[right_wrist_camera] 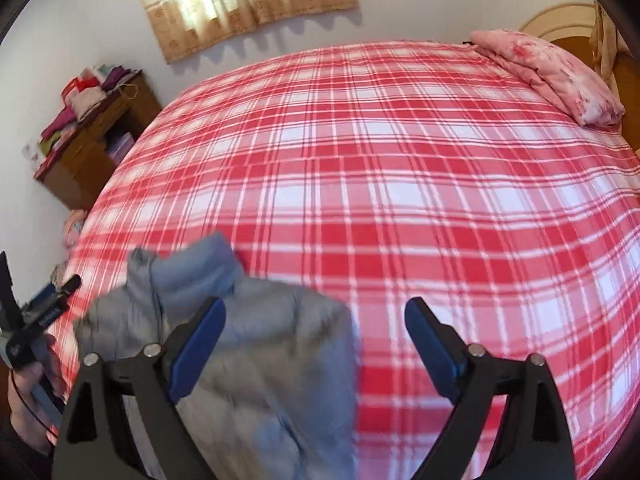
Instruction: Fold large clothes
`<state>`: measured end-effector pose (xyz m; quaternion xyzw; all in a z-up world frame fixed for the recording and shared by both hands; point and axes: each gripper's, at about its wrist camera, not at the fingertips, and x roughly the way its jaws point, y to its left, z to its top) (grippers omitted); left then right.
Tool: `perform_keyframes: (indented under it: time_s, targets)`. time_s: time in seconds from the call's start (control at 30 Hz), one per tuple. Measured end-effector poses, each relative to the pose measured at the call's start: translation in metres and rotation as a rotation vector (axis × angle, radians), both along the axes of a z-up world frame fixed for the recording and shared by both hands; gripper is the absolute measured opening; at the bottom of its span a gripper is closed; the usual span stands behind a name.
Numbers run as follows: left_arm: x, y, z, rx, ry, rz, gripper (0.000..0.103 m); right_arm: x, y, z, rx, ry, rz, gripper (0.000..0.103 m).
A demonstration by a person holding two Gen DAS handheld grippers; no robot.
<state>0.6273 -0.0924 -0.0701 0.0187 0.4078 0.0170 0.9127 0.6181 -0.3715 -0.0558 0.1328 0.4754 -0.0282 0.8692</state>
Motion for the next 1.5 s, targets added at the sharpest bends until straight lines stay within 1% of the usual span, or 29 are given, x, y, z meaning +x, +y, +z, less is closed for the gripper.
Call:
perform_keyframes:
  time_s: [0.07, 0.1, 0.13, 0.23, 0.27, 0.33, 0.37, 0.43, 0.5, 0.53, 0.57, 0.6, 0.63, 0.7, 0.73, 0.77, 0.8, 0.87, 0.97, 1.0, 1.03, 1.1, 1.17, 1.27, 1.33, 1.37, 1.43, 1.47, 1.5]
  targets:
    - [0.029, -0.011, -0.011, -0.006, 0.032, 0.027, 0.096, 0.027, 0.011, -0.01, 0.032, 0.004, -0.006, 0.093]
    - [0.042, -0.017, -0.015, -0.007, 0.045, 0.019, 0.096, 0.043, 0.019, -0.016, 0.05, 0.008, -0.004, 0.093]
    - [0.055, -0.023, -0.02, 0.005, 0.061, 0.014, 0.096, 0.052, 0.026, -0.019, 0.056, 0.008, -0.005, 0.093]
    - [0.076, -0.032, -0.034, 0.05, 0.071, 0.018, 0.096, 0.08, 0.041, -0.032, 0.083, 0.007, 0.002, 0.093]
    - [0.083, -0.034, -0.043, 0.058, 0.089, 0.005, 0.096, 0.089, 0.047, -0.038, 0.082, 0.015, 0.005, 0.093]
    - [0.091, -0.034, -0.054, 0.066, 0.118, -0.004, 0.096, 0.103, 0.054, -0.048, 0.082, 0.032, 0.012, 0.093]
    - [0.093, -0.033, -0.057, 0.057, 0.125, -0.006, 0.096, 0.109, 0.058, -0.054, 0.086, 0.041, 0.02, 0.093]
    - [0.09, -0.028, -0.063, 0.013, 0.14, -0.027, 0.096, 0.118, 0.065, -0.066, 0.096, 0.075, 0.05, 0.093]
    - [0.082, -0.025, -0.069, -0.01, 0.151, -0.076, 0.096, 0.12, 0.072, -0.077, 0.061, 0.113, 0.084, 0.093]
    - [0.079, -0.025, -0.07, -0.008, 0.152, -0.09, 0.094, 0.119, 0.074, -0.082, 0.035, 0.129, 0.099, 0.089]
    - [0.072, -0.023, -0.07, -0.016, 0.149, -0.116, 0.078, 0.118, 0.075, -0.084, 0.03, 0.137, 0.116, 0.073]
    - [0.068, -0.021, -0.07, -0.041, 0.159, -0.149, 0.057, 0.114, 0.073, -0.086, 0.04, 0.151, 0.142, 0.065]
    - [0.064, -0.02, -0.07, -0.067, 0.175, -0.18, 0.05, 0.111, 0.071, -0.087, 0.046, 0.155, 0.148, 0.052]
    - [0.053, -0.017, -0.069, -0.082, 0.189, -0.22, 0.022, 0.098, 0.07, -0.082, 0.016, 0.151, 0.168, 0.039]
    - [0.045, -0.016, -0.067, -0.083, 0.184, -0.239, 0.017, 0.093, 0.071, -0.079, 0.0, 0.146, 0.178, 0.02]
    - [0.036, -0.015, -0.062, -0.068, 0.17, -0.255, 0.015, 0.085, 0.072, -0.076, -0.014, 0.137, 0.187, 0.014]
    - [0.03, -0.015, -0.059, -0.051, 0.152, -0.263, 0.012, 0.08, 0.073, -0.074, -0.027, 0.132, 0.193, 0.013]
    - [0.017, -0.011, -0.054, -0.05, 0.126, -0.279, 0.009, 0.066, 0.077, -0.071, -0.06, 0.118, 0.214, 0.01]
    - [-0.003, -0.001, -0.051, -0.041, 0.092, -0.281, 0.009, 0.052, 0.085, -0.072, -0.1, 0.104, 0.234, 0.009]
    - [-0.009, 0.0, -0.053, -0.022, 0.075, -0.284, 0.009, 0.047, 0.085, -0.076, -0.112, 0.1, 0.233, 0.009]
    - [-0.015, 0.001, -0.057, -0.001, 0.065, -0.282, 0.009, 0.046, 0.086, -0.08, -0.12, 0.102, 0.231, 0.009]
    - [-0.021, 0.003, -0.069, -0.003, 0.087, -0.283, 0.009, 0.041, 0.086, -0.091, -0.133, 0.102, 0.224, 0.008]
    - [-0.028, 0.005, -0.079, 0.008, 0.084, -0.279, 0.009, 0.033, 0.086, -0.102, -0.135, 0.085, 0.218, 0.008]
    - [-0.036, 0.003, -0.081, 0.02, 0.061, -0.283, 0.009, 0.024, 0.086, -0.108, -0.163, 0.05, 0.213, 0.007]
    - [-0.041, 0.003, -0.072, 0.026, 0.026, -0.269, 0.009, 0.022, 0.089, -0.109, -0.19, 0.023, 0.21, 0.007]
    - [-0.047, 0.004, -0.06, 0.016, -0.006, -0.257, 0.009, 0.022, 0.089, -0.108, -0.194, 0.012, 0.204, 0.007]
    - [-0.056, 0.005, -0.038, -0.014, -0.055, -0.264, 0.009, 0.022, 0.088, -0.108, -0.199, -0.001, 0.202, 0.007]
    - [-0.063, 0.007, -0.021, -0.033, -0.112, -0.27, 0.01, 0.022, 0.088, -0.11, -0.198, -0.004, 0.203, 0.007]
    - [-0.068, 0.007, -0.009, -0.044, -0.154, -0.264, 0.017, 0.022, 0.087, -0.111, -0.198, -0.008, 0.203, 0.007]
